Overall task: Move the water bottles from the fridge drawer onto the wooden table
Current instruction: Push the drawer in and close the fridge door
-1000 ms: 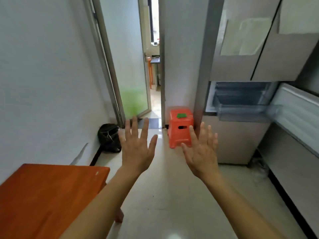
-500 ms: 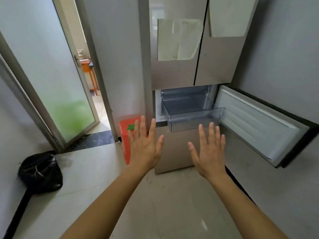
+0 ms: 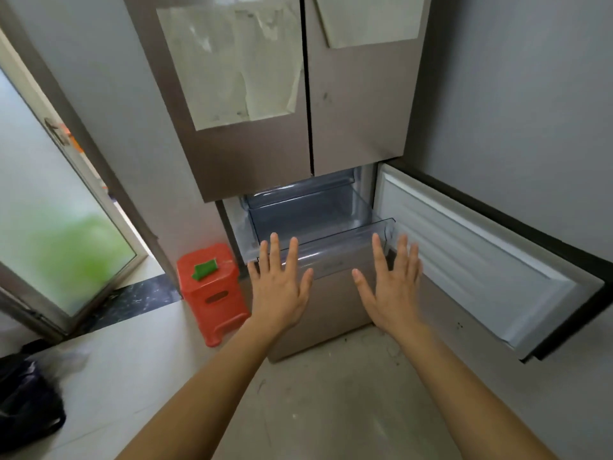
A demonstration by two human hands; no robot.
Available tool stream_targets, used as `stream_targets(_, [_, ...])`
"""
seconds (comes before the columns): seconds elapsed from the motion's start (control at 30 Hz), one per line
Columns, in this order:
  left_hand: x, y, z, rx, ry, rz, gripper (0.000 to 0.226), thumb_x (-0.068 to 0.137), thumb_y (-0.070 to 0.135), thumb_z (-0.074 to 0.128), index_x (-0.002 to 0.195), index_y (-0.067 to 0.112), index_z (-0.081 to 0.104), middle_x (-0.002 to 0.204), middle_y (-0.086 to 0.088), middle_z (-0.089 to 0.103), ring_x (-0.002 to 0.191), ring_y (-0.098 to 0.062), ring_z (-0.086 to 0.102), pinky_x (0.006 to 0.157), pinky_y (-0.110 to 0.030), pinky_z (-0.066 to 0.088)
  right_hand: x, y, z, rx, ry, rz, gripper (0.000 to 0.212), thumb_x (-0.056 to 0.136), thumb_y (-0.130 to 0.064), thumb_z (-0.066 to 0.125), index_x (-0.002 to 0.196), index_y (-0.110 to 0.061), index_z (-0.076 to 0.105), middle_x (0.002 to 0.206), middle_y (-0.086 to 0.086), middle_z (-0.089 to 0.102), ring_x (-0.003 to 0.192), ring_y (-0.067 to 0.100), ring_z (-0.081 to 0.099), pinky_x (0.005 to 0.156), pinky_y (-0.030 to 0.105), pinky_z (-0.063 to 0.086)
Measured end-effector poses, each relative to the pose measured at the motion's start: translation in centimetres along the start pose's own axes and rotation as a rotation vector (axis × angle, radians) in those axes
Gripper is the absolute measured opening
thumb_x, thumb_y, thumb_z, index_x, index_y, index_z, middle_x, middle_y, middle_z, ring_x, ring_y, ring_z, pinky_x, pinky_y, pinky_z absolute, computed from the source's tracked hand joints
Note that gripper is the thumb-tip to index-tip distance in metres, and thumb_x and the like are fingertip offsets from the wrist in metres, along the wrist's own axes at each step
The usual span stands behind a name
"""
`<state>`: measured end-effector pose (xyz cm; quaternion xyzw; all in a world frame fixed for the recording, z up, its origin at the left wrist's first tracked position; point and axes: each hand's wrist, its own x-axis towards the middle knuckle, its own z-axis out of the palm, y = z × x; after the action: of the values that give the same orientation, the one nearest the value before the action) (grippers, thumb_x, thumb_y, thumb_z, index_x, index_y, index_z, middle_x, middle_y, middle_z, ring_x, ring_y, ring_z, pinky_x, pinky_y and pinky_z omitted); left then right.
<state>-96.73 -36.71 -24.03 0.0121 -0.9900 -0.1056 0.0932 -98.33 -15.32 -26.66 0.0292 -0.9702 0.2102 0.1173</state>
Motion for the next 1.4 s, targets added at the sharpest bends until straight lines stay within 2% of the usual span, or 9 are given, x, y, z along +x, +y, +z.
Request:
stream_targets(0.2, [6.0,0.4,3.4,-0.129,-0.029,-0.197,0.072,0.1,0.061,0.026,0.158,0.03,-0.003,0.165,-0.005,-0.013,0.152,-0.027,-0.01,0.121,-0.049,0.004,9.4,1.7,3.1,0.099,-0.187,-0.033,0.085,0.095,-0.069,0.031,0.152,-0.041,-0.025,0.16,0.013,-0.032,0.147,0.038,-0.027,0.122,0.056,-0.002])
stream_targets(0.43, [12.5,-0.6,9.5,-1.141,-0.271,-0.963,0.085,0.096,0.054,0.051,0.157,0.01,0.012,0.162,-0.009,0.021,0.144,-0.034,0.03,0.114,-0.053,0.034,15.4,2.4,9.2,0.43,-0.474,0.234,0.098,0.09,-0.072,0.045,0.145,-0.047,-0.033,0.157,0.002,-0.039,0.147,0.033,-0.03,0.121,0.058,-0.001])
stream_targets(0.7, [19.0,-2.2,15.2,-1.56,-0.393,-1.154,0.098,0.08,0.084,0.041,0.157,0.026,0.02,0.161,-0.009,0.024,0.145,-0.035,0.028,0.116,-0.056,0.028,20.5,1.8,15.3,0.691,-0.413,0.603,0.116,0.083,-0.069,0.056,0.147,-0.034,-0.035,0.164,0.001,-0.027,0.154,0.032,-0.001,0.123,0.053,0.012])
stream_targets(0.8, [20.9,-2.4,17.0,-1.516,-0.381,-1.241,0.106,0.075,0.084,0.046,0.155,0.02,0.022,0.153,-0.011,0.038,0.13,-0.036,0.046,0.108,-0.055,0.041,22.1,0.3,16.6,0.725,-0.367,0.662,0.111,0.095,-0.053,0.053,0.143,-0.022,-0.043,0.166,0.011,-0.014,0.153,0.035,0.003,0.121,0.044,0.01])
stream_targets(0.93, [23.0,-4.2,17.9,-1.424,-0.277,-1.185,0.073,0.097,0.058,0.043,0.142,0.001,0.038,0.105,-0.008,0.059,0.089,-0.023,0.059,0.096,-0.048,0.05,24.2,-1.5,17.6,0.814,-0.316,0.65,0.104,0.102,-0.036,0.051,0.143,-0.019,-0.043,0.166,0.013,-0.004,0.152,0.032,0.013,0.119,0.036,0.016])
stream_targets(1.13, [27.6,-6.8,18.1,-1.39,-0.322,-1.14,0.07,0.099,0.056,0.042,0.148,0.006,0.037,0.146,-0.016,0.045,0.127,-0.036,0.05,0.107,-0.05,0.044,29.5,-1.2,19.1,0.915,-0.325,0.757,0.1,0.098,-0.024,0.059,0.154,-0.021,-0.024,0.163,0.008,0.017,0.147,0.032,0.025,0.119,0.044,0.026])
stream_targets(1.27, [29.6,-8.5,17.7,-1.454,-0.27,-1.062,0.063,0.093,0.058,0.049,0.133,0.009,0.046,0.142,-0.011,0.05,0.127,-0.033,0.05,0.11,-0.052,0.041,32.9,-0.2,19.4,1.005,-0.423,0.682,0.094,0.099,-0.017,0.058,0.157,-0.027,-0.015,0.165,0.001,0.018,0.148,0.028,0.026,0.119,0.051,0.029])
stream_targets(1.33, [30.0,-9.1,17.7,-1.381,-0.305,-1.02,0.088,0.087,0.063,0.054,0.155,0.016,0.021,0.156,-0.01,0.035,0.136,-0.034,0.042,0.113,-0.053,0.037,34.8,-0.1,19.7,1.039,-0.469,0.658,0.092,0.1,-0.012,0.056,0.158,-0.026,-0.013,0.165,-0.002,0.017,0.148,0.025,0.026,0.12,0.046,0.029])
stream_targets(1.4, [30.1,-9.1,17.7,-1.188,-0.301,-0.903,0.086,0.095,0.055,0.052,0.158,0.028,-0.001,0.164,-0.01,0.012,0.147,-0.034,0.025,0.119,-0.049,0.026,36.4,-0.3,20.0,1.018,-0.516,0.602,0.093,0.099,-0.003,0.055,0.158,-0.023,-0.015,0.165,-0.003,0.014,0.148,0.024,0.026,0.113,0.031,0.033])
